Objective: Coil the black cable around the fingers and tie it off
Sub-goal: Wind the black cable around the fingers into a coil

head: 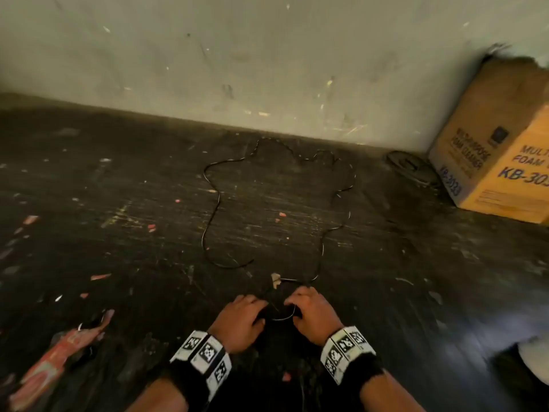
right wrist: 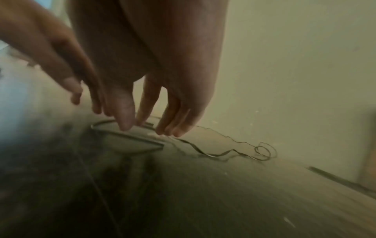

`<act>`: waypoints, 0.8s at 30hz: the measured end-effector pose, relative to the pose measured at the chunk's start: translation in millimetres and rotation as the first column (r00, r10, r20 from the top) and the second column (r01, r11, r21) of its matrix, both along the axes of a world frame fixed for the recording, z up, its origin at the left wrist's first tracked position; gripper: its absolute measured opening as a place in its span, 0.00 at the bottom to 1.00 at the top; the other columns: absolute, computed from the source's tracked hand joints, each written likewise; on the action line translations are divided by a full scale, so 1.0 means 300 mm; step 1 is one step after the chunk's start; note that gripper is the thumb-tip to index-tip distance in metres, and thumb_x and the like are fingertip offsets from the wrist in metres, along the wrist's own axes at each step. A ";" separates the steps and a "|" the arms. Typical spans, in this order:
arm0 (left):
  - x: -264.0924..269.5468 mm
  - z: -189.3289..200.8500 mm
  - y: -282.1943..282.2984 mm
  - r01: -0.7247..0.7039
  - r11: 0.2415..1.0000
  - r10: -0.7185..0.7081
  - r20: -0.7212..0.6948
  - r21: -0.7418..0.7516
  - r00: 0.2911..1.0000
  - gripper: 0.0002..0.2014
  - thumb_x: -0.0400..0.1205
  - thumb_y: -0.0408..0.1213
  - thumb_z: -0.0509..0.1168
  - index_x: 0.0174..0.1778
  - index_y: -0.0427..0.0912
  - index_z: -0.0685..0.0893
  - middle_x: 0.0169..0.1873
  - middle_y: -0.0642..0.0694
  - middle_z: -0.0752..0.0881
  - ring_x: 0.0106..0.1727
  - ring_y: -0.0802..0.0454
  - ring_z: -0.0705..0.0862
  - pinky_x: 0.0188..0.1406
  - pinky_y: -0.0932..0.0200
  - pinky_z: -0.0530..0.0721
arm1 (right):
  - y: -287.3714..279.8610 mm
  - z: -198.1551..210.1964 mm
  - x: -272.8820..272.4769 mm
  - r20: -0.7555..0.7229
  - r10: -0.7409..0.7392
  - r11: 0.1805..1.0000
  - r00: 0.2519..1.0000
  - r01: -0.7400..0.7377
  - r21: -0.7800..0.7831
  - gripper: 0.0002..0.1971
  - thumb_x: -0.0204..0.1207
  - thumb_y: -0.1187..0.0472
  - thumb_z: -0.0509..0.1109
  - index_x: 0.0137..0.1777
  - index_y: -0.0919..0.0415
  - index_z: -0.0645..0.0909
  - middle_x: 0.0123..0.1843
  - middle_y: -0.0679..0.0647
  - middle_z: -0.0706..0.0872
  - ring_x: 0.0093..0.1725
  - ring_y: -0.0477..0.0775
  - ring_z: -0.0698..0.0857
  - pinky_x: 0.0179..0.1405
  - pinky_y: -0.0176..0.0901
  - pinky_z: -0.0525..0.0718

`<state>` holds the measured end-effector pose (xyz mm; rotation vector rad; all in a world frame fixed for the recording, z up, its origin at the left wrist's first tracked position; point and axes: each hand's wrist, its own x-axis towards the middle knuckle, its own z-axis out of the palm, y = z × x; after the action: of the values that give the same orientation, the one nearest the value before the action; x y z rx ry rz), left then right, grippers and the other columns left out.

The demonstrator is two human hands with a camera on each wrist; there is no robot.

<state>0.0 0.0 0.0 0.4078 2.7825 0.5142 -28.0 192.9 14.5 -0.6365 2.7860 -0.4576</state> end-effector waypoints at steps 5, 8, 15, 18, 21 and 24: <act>-0.034 -0.017 0.024 -0.132 0.986 0.125 0.076 0.104 0.989 0.24 0.83 0.45 0.59 0.77 0.48 0.69 0.73 0.46 0.75 0.74 0.49 0.71 0.72 0.53 0.70 | 0.004 -0.032 -0.042 -0.024 0.104 0.990 0.994 -0.101 0.100 0.11 0.78 0.60 0.66 0.58 0.53 0.82 0.63 0.52 0.77 0.64 0.52 0.74 0.64 0.43 0.73; -0.042 -0.024 0.015 -0.438 0.825 0.386 0.210 0.357 0.898 0.25 0.82 0.45 0.63 0.75 0.45 0.71 0.65 0.44 0.84 0.65 0.51 0.81 0.68 0.54 0.76 | 0.005 -0.040 -0.034 -0.009 0.020 0.996 1.000 -0.020 -0.090 0.06 0.78 0.59 0.67 0.52 0.52 0.84 0.56 0.49 0.81 0.59 0.48 0.78 0.62 0.42 0.77; -0.050 0.097 0.030 -0.542 0.383 0.302 0.453 0.748 0.839 0.12 0.84 0.38 0.62 0.45 0.40 0.91 0.44 0.41 0.93 0.49 0.51 0.89 0.56 0.53 0.83 | -0.071 0.052 0.051 0.075 -0.003 0.766 0.997 0.051 -0.641 0.06 0.73 0.65 0.74 0.43 0.53 0.85 0.42 0.45 0.87 0.43 0.41 0.86 0.47 0.32 0.82; -0.037 0.205 0.027 -0.492 0.291 0.352 0.387 0.820 0.852 0.14 0.86 0.36 0.58 0.45 0.36 0.88 0.33 0.44 0.93 0.38 0.58 0.90 0.45 0.62 0.84 | -0.052 0.102 0.039 0.041 -0.134 0.675 0.990 0.121 -0.728 0.07 0.72 0.68 0.75 0.42 0.54 0.86 0.40 0.47 0.89 0.41 0.40 0.87 0.46 0.31 0.81; -0.023 0.328 0.013 -0.442 0.242 0.302 0.366 0.864 0.880 0.14 0.86 0.40 0.57 0.45 0.36 0.85 0.23 0.43 0.87 0.30 0.51 0.87 0.37 0.59 0.83 | -0.005 0.221 -0.014 -0.044 -0.263 0.660 0.964 0.146 -0.737 0.11 0.74 0.68 0.72 0.51 0.52 0.85 0.49 0.43 0.87 0.49 0.38 0.85 0.50 0.30 0.80; 0.004 0.441 0.022 -0.406 0.164 0.175 0.379 0.899 0.909 0.14 0.86 0.40 0.57 0.43 0.35 0.84 0.17 0.45 0.79 0.21 0.51 0.81 0.27 0.62 0.81 | 0.004 0.335 -0.060 -0.160 -0.090 0.784 0.983 -0.029 -0.620 0.24 0.74 0.65 0.73 0.69 0.48 0.76 0.66 0.41 0.80 0.66 0.35 0.76 0.65 0.27 0.72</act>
<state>1.1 6.6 132.4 -0.0223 1.8994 2.3096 -46.1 194.1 115.0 -0.7905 2.7865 -1.4331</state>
